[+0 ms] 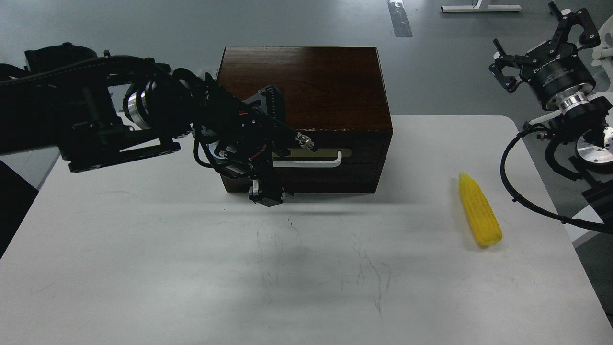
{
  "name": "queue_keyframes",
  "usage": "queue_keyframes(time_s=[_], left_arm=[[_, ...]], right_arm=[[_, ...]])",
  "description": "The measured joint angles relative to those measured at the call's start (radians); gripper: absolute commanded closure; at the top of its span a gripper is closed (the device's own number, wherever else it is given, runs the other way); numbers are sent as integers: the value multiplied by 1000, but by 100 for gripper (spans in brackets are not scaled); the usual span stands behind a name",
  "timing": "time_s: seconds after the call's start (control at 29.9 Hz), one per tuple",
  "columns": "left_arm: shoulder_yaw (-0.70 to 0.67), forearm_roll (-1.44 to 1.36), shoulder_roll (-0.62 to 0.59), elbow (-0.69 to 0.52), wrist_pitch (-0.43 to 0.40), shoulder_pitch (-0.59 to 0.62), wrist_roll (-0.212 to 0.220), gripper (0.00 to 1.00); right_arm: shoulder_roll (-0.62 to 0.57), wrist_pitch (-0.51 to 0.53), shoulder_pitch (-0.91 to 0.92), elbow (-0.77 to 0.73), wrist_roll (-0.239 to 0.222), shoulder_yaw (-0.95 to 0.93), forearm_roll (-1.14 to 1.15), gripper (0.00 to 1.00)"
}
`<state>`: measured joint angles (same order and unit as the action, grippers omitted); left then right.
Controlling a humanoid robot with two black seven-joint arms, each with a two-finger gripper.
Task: Put corn in drawer with both arms
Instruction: 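Reach the left gripper to the white drawer handle and grasp it, then pull the drawer handle toward the robot with the left gripper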
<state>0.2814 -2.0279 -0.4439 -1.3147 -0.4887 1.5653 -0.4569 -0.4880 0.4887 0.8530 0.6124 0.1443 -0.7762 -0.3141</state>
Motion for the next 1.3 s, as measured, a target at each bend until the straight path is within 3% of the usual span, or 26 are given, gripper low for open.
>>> queue_keyframes(time_s=[0.5, 1.1, 1.3], left_arm=[[2, -2, 76, 91, 41, -10, 6, 16], [34, -8, 100, 96, 58, -24, 4, 16], [52, -9, 103, 95, 61, -24, -1, 32]], right_arm=[[-9, 0, 0, 0, 0, -5, 0, 0], [-12, 0, 1, 0, 0, -11, 0, 0], [-12, 0, 1, 0, 0, -12, 0, 0]])
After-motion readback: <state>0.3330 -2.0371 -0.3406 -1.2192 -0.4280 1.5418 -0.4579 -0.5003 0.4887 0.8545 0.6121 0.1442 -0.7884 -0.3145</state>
